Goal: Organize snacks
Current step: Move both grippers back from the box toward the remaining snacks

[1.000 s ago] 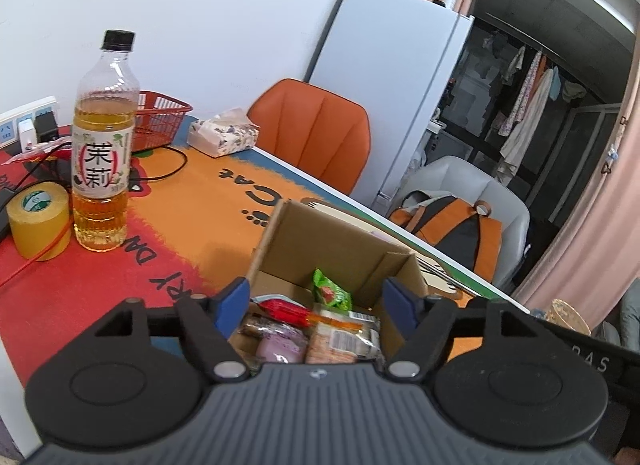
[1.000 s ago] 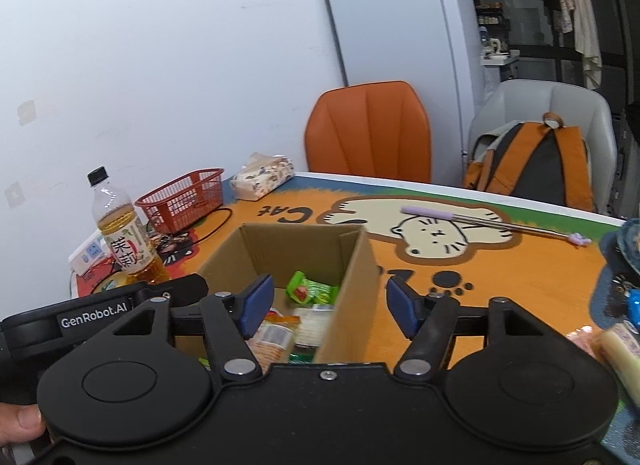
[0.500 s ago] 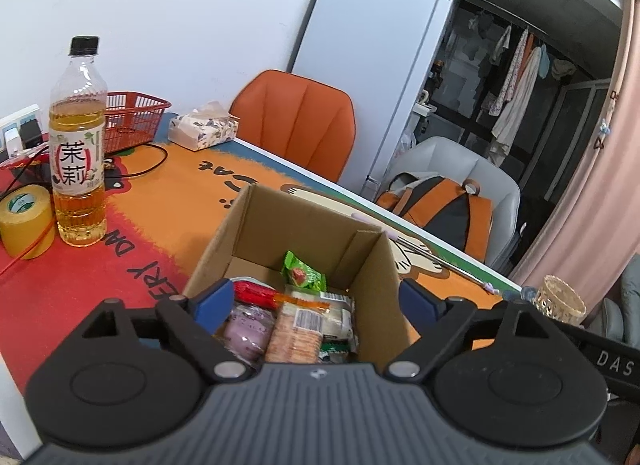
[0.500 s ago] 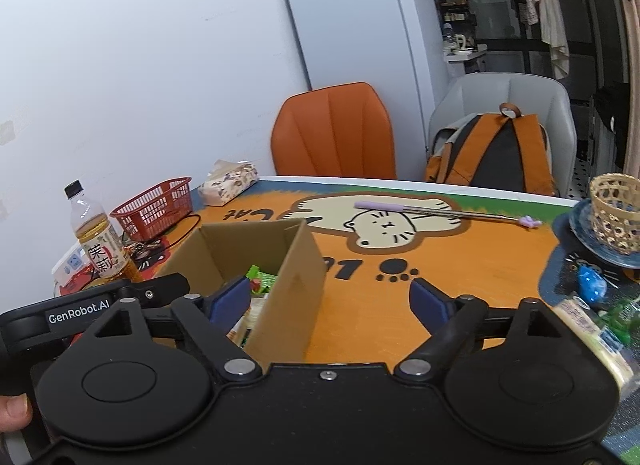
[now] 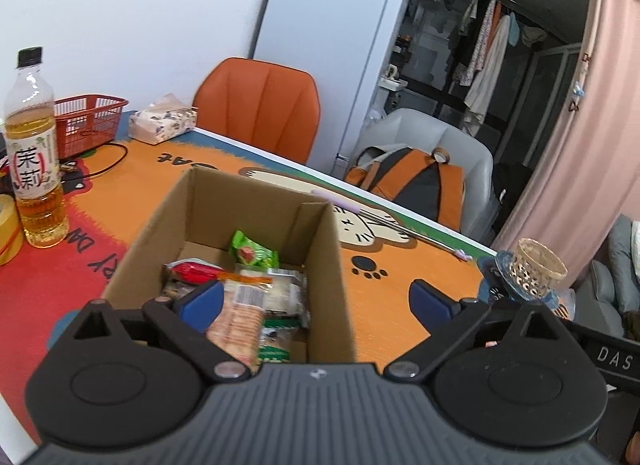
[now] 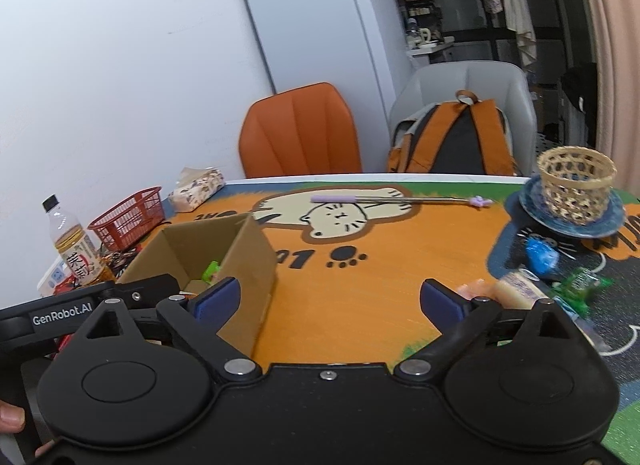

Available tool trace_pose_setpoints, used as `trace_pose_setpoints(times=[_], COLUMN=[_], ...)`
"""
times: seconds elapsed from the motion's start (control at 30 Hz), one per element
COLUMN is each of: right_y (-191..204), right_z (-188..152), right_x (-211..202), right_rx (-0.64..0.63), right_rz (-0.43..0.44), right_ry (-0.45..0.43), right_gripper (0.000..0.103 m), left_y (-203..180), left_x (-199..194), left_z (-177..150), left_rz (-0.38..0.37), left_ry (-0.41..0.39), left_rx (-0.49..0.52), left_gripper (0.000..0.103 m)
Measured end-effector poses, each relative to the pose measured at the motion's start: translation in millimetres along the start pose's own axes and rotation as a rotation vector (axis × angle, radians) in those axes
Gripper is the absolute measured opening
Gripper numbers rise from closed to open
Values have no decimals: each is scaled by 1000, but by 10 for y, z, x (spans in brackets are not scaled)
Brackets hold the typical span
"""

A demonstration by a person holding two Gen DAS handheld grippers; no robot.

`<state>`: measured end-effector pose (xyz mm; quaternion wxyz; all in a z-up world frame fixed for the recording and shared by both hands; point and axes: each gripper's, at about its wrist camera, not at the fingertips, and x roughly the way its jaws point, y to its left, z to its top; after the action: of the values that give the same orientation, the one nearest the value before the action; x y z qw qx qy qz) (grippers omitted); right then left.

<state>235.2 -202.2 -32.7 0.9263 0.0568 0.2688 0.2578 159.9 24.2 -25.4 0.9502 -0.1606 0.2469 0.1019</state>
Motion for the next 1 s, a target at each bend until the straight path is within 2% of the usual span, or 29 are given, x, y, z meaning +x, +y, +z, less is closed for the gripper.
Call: trace_pose_setpoints(times=[0.23, 1.0], right_y=[-233, -1011], right_z=[-38, -194], right_x=[-88, -185], right_rx=[34, 164], right_rz=[-28, -122], right_ry=[-12, -2], right_gripper=[102, 103], left_y=[-176, -721], left_x=[55, 294], left_z=[-51, -227], left_rz=[-14, -103], left_ry=[13, 57], left_rx=[24, 97], left_gripper=[99, 99])
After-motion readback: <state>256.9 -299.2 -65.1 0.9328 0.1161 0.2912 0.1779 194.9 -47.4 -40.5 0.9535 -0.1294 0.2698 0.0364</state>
